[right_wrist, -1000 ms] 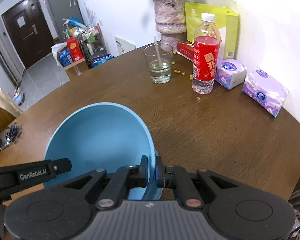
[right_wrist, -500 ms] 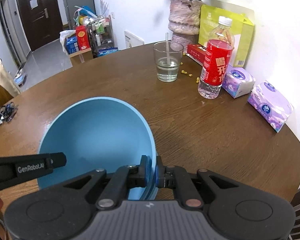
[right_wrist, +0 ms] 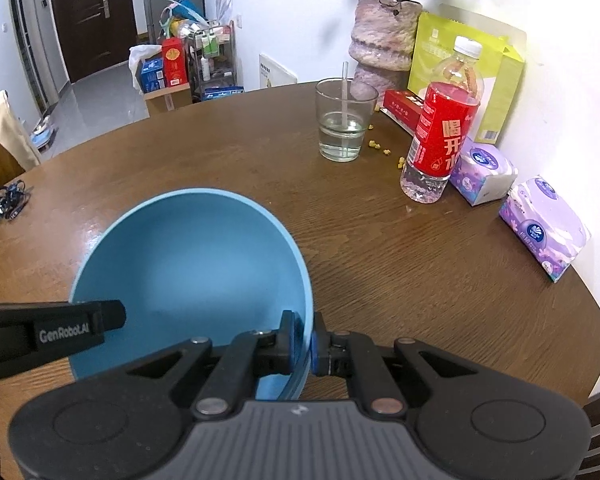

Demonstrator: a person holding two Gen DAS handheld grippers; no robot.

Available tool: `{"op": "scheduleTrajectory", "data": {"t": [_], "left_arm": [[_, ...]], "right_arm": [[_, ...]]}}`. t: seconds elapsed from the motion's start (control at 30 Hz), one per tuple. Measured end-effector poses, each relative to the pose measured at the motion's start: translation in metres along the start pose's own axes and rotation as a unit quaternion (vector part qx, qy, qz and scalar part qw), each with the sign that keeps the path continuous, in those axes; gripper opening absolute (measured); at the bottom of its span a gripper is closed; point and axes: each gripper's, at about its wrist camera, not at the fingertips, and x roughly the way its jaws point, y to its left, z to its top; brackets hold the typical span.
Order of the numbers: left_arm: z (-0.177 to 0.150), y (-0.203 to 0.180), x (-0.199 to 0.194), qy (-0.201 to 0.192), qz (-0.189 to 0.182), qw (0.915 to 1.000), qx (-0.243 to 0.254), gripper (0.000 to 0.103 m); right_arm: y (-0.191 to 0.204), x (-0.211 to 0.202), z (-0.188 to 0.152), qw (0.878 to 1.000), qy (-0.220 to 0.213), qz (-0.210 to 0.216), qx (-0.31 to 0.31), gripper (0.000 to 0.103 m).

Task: Organize plates and bowls
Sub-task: 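Lower the right gripper's bowl onto a bowl stack while the left gripper holds its bowl, then open the left gripper while the right gripper opens, releasing both blue bowls onto the stack, then move the left gripper to the blue bowl stack rim while the right gripper approaches its rim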

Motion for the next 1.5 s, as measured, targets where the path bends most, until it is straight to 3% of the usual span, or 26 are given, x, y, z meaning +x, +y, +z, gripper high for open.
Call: {"op": "scheduleTrajectory", "data": {"t": [0.2,0.33,0.5,0.57,0.63,0.77,0.87,0.93,1.07,1.13,1.5], "left_arm": [[-0.002,-0.004,0.001,0.005,0.017,0.9998,0.002,0.014],[-0.003,-0.003,0.000,0.001,0.011,0.9999,-0.001,0.016],[-0.003,0.000,-0.006,-0.008,0.009,0.9999,-0.008,0.016],[-0.004,0.003,-0.007,-0.011,0.010,0.9998,-0.013,0.020],[-0.005,0.005,-0.009,-0.013,0.011,0.9997,-0.018,0.029],[-0.009,0.010,-0.016,-0.018,0.008,0.9994,-0.029,0.042],[-0.012,0.014,-0.022,-0.021,0.004,0.9992,-0.035,0.050],[-0.015,0.017,-0.025,-0.020,0.002,0.9989,-0.042,0.070],[-0.019,0.024,-0.034,-0.025,0.011,0.9981,-0.056,0.087],[-0.021,0.030,-0.035,-0.021,0.017,0.9971,-0.071,0.102],[-0.032,0.046,-0.041,0.008,0.021,0.9935,-0.111,0.103]], "right_arm": [[0.001,0.002,0.002,1.000,0.000,-0.002,-0.010,0.008],[0.001,0.004,0.002,1.000,0.001,0.003,-0.011,0.015],[-0.002,0.006,0.002,1.000,0.003,0.010,-0.011,0.016],[-0.005,0.006,0.001,1.000,0.003,0.016,-0.009,0.022],[-0.009,0.006,0.001,1.000,0.001,0.021,-0.004,0.038],[-0.015,0.001,0.000,0.999,-0.005,0.035,0.002,0.051],[-0.021,-0.004,0.000,0.999,-0.005,0.053,0.010,0.068],[-0.023,-0.007,0.000,0.998,-0.003,0.064,0.013,0.084],[-0.028,-0.011,0.000,0.997,0.000,0.078,0.016,0.091],[-0.032,-0.012,0.001,0.996,0.005,0.083,0.022,0.101],[-0.044,-0.006,-0.005,0.994,0.043,0.100,0.032,0.103]]}}
